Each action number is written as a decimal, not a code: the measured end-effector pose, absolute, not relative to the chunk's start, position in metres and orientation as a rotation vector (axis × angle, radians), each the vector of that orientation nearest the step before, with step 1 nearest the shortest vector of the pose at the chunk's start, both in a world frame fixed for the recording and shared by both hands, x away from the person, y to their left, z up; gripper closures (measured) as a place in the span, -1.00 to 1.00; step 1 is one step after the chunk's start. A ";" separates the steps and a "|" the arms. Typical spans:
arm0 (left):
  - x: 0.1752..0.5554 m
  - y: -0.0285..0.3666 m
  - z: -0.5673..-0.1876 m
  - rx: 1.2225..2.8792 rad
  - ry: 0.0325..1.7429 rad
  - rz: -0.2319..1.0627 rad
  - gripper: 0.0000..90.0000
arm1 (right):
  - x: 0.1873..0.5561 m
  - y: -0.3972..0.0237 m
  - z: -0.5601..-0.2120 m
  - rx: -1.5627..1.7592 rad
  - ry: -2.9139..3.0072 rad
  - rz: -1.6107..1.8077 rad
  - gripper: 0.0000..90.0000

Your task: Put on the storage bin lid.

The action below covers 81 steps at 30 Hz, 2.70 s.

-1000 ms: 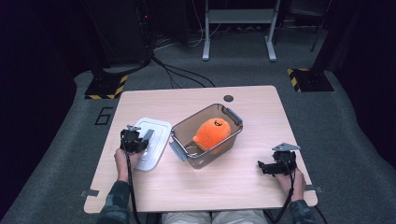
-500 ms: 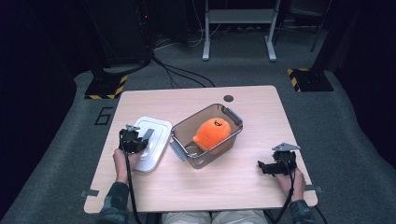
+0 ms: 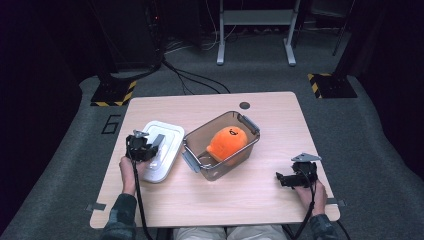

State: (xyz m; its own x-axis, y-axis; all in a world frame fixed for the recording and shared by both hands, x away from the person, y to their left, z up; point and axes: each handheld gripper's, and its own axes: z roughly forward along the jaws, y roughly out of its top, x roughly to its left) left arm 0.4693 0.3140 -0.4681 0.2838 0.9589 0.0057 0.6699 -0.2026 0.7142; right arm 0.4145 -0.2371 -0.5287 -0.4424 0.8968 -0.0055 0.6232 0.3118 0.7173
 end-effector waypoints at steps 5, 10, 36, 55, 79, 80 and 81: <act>0.470 0.312 -0.458 1.951 1.446 0.621 0.47 | 0.415 -0.237 -0.529 1.351 2.179 0.917 -0.98; 0.470 0.312 -0.450 1.937 1.436 0.628 0.47 | 0.415 -0.237 -0.529 1.351 2.179 0.917 -0.98; 0.473 0.315 -0.397 1.914 1.385 0.697 0.47 | 0.415 -0.237 -0.529 1.351 2.179 0.917 -0.98; 0.478 0.305 -0.360 1.907 1.329 0.717 0.47 | 0.415 -0.237 -0.529 1.351 2.179 0.916 -0.98; 0.479 0.267 -0.331 1.946 1.212 0.671 0.47 | 0.415 -0.237 -0.529 1.351 2.179 0.917 -0.98; 0.480 0.265 -0.330 1.956 1.201 0.667 0.47 | 0.415 -0.237 -0.529 1.351 2.179 0.917 -0.98; 0.479 0.263 -0.330 1.956 1.198 0.665 0.47 | 0.415 -0.237 -0.529 1.350 2.179 0.916 -0.98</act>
